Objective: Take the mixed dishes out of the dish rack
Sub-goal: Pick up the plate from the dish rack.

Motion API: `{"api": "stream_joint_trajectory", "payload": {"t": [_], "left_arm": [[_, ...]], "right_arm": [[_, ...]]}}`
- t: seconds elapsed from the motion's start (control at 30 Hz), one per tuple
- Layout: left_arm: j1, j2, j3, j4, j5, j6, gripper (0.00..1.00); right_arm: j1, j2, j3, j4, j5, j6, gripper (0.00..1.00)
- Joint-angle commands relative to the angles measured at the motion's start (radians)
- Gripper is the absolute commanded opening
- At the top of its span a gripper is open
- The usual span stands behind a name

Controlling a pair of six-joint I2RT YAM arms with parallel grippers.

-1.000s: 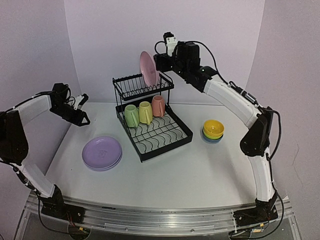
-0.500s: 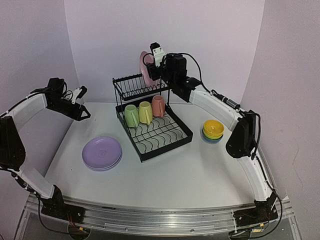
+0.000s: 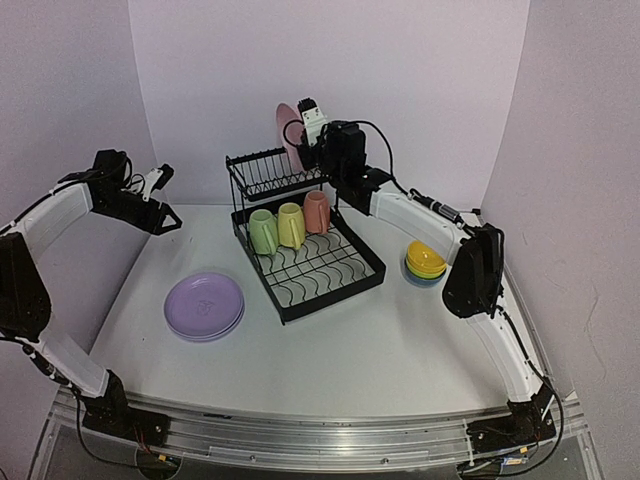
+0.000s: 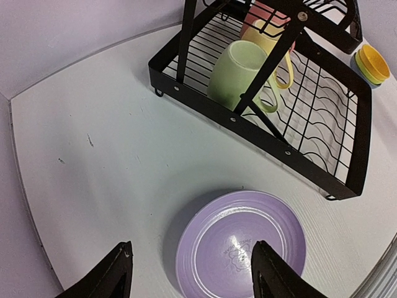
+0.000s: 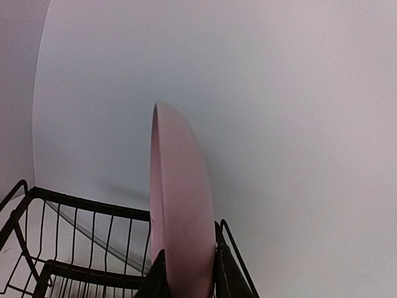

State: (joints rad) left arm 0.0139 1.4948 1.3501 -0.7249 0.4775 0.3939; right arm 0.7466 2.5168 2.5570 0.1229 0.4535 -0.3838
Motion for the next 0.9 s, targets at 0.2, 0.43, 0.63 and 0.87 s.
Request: {"api": "stream_joint_trajectory", "payload": {"t": [0.2, 0.43, 0.63, 0.87], "left_arm": [[0.0, 0.01, 0.055, -0.003, 0.029, 0.006, 0.65], [0.0, 0.01, 0.07, -0.006, 0.033, 0.01, 0.65], [0.0, 0.001, 0.077, 0.01, 0.057, 0.012, 0.65], [0.0, -0.016, 0.108, 0.003, 0.1, 0.019, 0.65]], "right_arm": [[0.024, -0.021, 0.015, 0.2, 0.054, -0.084, 0.01], [0.031, -0.041, 0.039, 0.302, 0.115, -0.178, 0.0], [0.032, -0.073, 0.039, 0.356, 0.122, -0.241, 0.0], [0.033, -0.132, -0.006, 0.363, 0.149, -0.21, 0.0]]}}
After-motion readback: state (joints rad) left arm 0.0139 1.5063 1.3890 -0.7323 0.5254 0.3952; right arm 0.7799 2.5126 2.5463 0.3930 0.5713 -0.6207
